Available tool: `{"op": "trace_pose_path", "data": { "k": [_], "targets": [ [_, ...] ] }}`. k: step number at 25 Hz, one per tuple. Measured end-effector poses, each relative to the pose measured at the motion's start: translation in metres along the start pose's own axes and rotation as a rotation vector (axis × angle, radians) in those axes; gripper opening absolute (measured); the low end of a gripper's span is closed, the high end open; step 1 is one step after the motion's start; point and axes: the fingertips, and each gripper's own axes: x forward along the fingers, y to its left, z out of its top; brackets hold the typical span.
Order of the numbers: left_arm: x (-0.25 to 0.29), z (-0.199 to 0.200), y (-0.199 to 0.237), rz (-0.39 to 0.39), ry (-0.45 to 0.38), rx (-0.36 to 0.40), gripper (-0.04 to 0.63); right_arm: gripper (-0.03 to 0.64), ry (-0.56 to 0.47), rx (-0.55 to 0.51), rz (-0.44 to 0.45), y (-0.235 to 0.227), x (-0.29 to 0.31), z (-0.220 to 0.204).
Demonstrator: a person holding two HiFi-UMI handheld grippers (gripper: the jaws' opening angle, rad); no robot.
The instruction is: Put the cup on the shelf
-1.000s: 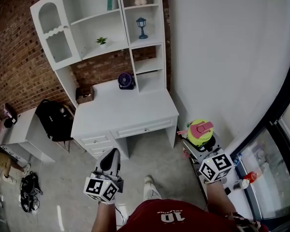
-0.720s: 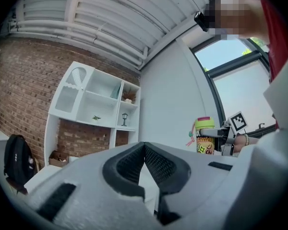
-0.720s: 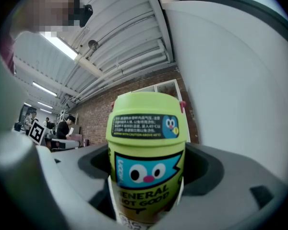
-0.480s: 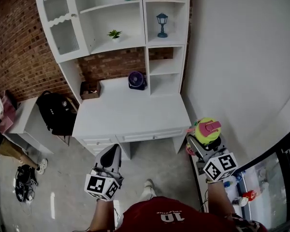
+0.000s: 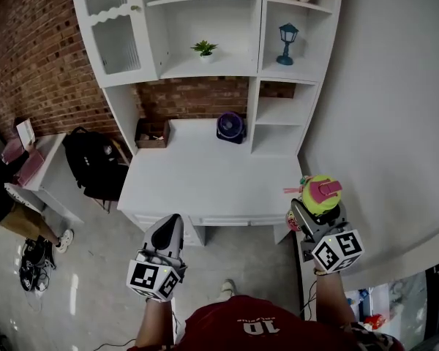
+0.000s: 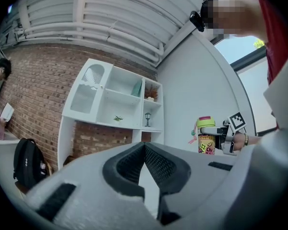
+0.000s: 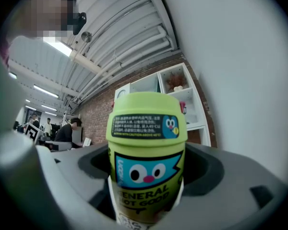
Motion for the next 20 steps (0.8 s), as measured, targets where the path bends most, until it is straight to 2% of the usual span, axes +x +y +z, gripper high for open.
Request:
{"op": "trace_pose_path", "data": {
  "k": [7,11,15,20],
  "targets": [
    [0.026,0.0,0.058,0.021,-0.021,-0.015,-0.003,0.408,0.007,-0.012,-0.008,0.004,0.063,0.0],
    [0.044,-0.005,0.079,0.005,-0.023,-0.042,-0.002,0.408,0.017,-0.023,-0.017,0.01,0.086,0.0],
    [0.067,-0.016,0.086,-0.02,-0.025,-0.051,-0.003,0.408,0.041,-0.034,-0.016,0.007,0.099,-0.009],
    [0.099,-0.022,0.073,-0.084,-0.016,-0.058,-0.002,0.408,0.048,-0.027,-0.05,-0.011,0.101,-0.015]
  ]
}}
